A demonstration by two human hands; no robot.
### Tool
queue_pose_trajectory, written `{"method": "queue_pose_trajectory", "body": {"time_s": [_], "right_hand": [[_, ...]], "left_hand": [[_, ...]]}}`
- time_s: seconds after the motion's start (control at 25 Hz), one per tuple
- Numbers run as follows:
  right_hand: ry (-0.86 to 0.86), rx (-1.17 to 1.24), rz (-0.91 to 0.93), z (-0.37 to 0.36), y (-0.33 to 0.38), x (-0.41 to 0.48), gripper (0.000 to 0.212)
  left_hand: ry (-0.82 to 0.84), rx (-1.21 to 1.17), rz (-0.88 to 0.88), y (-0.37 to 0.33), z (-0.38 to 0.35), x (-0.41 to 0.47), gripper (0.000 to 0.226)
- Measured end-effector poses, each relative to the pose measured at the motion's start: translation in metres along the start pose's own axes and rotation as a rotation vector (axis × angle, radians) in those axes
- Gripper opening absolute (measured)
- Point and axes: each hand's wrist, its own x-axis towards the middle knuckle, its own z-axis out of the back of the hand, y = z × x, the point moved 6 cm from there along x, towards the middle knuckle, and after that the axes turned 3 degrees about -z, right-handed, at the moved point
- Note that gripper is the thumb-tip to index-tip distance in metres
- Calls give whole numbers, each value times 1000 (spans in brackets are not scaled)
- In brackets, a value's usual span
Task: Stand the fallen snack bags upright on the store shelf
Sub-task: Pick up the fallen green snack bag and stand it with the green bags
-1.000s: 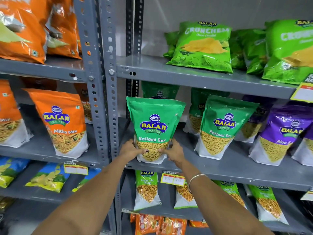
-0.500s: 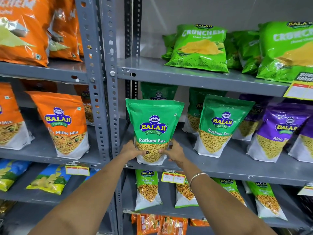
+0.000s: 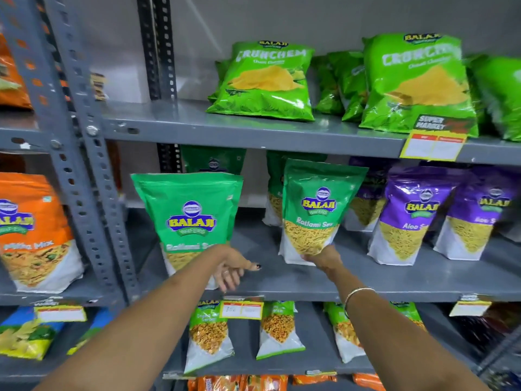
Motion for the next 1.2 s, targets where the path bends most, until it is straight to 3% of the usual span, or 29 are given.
{"method": "queue_pose_trajectory", "body": {"time_s": [0.08, 0.2, 0.24, 0.32, 0.36, 0.44, 0.8, 1.0, 1.2], "right_hand": [[-39, 16, 6, 28, -8, 29, 100], [92, 160, 95, 46, -13, 79, 119], [167, 213, 101, 42, -16, 95, 112], [346, 299, 145, 35, -12, 98, 72], [416, 304, 165, 34, -11, 96, 63], [487, 357, 219, 32, -8, 88, 65], [436, 363, 296, 54, -15, 20, 51], [342, 231, 281, 55, -20, 0, 65], [354, 241, 265, 54, -20, -9, 62]], "left_hand": [[-174, -140, -199, -47, -9, 19, 74], [-402, -337, -387, -105, -18, 39, 76], [-459, -395, -425, -118, -19, 43, 73], [-515, -467, -463, -134, -21, 57, 62], [-528, -483, -469, -139, -24, 60, 58], [-577, -494, -453, -139, -29, 57, 55], [-613, -398, -416, -105, -46, 27, 61], [-676, -365, -408, -91, -55, 14, 60], [-667, -361, -413, -89, -57, 12, 60]]}}
